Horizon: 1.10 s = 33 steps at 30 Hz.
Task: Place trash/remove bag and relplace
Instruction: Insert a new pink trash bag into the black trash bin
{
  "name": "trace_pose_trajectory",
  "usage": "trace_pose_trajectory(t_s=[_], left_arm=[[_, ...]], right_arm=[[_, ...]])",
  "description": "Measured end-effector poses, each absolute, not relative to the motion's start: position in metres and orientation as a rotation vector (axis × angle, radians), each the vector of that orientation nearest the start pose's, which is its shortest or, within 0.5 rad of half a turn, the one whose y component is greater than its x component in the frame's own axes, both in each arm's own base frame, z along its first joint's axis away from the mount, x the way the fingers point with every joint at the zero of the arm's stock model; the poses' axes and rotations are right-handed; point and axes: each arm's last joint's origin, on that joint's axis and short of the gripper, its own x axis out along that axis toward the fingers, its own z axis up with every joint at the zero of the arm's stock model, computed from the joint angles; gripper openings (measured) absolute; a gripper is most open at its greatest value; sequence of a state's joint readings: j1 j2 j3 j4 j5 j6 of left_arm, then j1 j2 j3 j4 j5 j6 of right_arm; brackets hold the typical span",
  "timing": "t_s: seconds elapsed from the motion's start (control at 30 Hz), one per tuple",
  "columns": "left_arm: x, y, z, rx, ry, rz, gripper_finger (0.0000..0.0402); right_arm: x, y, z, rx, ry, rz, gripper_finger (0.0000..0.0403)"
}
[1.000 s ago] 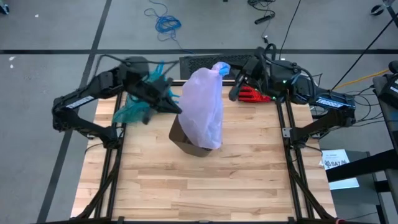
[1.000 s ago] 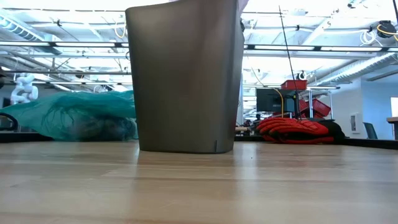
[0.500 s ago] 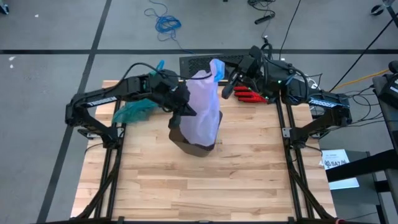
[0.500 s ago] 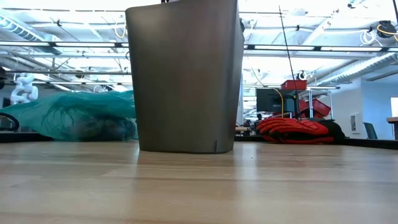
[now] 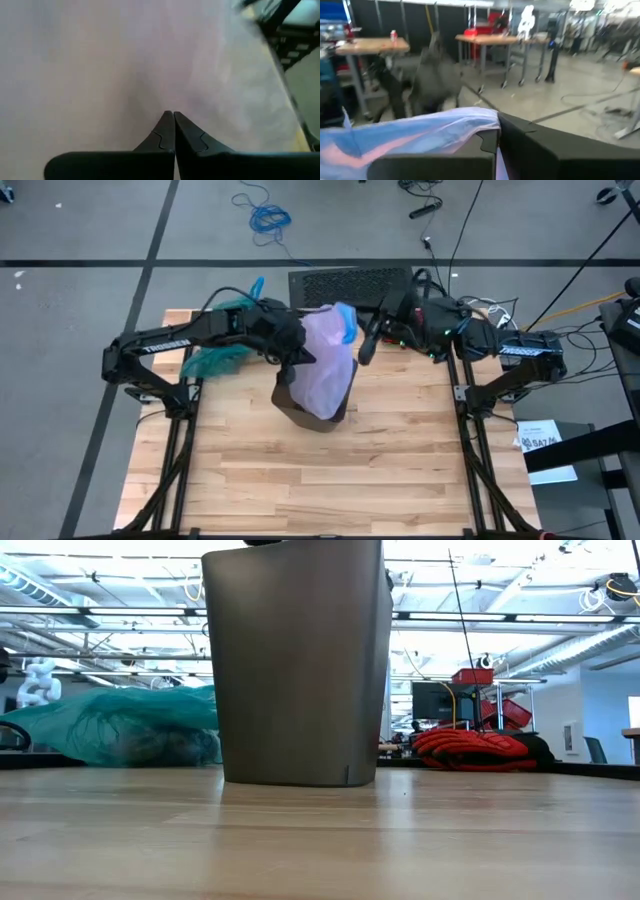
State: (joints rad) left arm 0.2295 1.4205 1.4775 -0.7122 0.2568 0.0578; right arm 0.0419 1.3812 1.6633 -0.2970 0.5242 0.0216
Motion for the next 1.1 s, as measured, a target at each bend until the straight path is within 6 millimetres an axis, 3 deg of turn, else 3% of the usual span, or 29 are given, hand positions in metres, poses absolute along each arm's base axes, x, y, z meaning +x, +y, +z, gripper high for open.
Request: trace_pose_trajectory(t_s=[0.23,0.53,0.77,1.1], left_arm=[[0.262,0.061,0.418,-0.096,0.481,-0.007,0.0],[0.207,0.062,0.453,-0.117,0.331,0.082,0.0],[0.187,0.071,0.461,-0.118,0.293,0.184,0.0],[0.182,0.08,0.456,-0.18,0.331,0.23,0.0]], right_arm=[[0.295,0.017,0.469,0.099,0.098,-0.425,0.0],[0.325,0.027,0.438,0.166,0.225,-0.365,0.0],[0.346,0.033,0.411,0.236,0.362,-0.248,0.0],[0.373,0.034,0.367,0.369,0.568,-0.198,0.0]])
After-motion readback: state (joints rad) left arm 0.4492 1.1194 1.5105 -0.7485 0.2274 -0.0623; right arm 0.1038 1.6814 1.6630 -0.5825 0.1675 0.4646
